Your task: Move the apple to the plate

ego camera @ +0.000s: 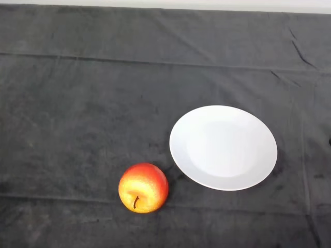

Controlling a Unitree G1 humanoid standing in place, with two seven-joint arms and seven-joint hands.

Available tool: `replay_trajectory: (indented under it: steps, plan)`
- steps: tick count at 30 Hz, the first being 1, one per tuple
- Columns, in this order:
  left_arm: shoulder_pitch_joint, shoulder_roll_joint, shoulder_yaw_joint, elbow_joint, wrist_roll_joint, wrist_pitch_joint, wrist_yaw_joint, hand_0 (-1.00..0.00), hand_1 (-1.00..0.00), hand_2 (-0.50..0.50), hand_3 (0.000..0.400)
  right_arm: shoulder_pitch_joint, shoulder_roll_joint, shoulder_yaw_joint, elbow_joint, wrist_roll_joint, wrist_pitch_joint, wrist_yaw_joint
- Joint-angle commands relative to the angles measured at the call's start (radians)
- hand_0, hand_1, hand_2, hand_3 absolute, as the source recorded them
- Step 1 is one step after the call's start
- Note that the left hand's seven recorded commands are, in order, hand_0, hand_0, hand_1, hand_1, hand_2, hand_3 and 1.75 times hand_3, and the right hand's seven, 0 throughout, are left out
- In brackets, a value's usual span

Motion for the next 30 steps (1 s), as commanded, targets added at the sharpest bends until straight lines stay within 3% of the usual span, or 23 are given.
replay_trajectory:
  steps: [1, 19, 30]
  plan:
    - [0.023, 0.014, 0.030, -0.026, 0.015, 0.008, -0.004, 0.00, 0.00, 0.00, 0.000, 0.010, -0.020, -0.0257, -0.003, -0.0116, 0.001, 0.0007]
    - [0.014, 0.018, 0.045, -0.033, 0.047, -0.042, -0.003, 0.00, 0.00, 0.00, 0.000, 0.010, -0.020, -0.0257, -0.003, -0.0112, 0.002, 0.0002]
    - [-0.029, 0.020, 0.040, -0.029, 0.084, -0.086, 0.020, 0.00, 0.00, 0.00, 0.000, 0.010, -0.020, -0.0256, -0.003, -0.0110, 0.002, 0.0002]
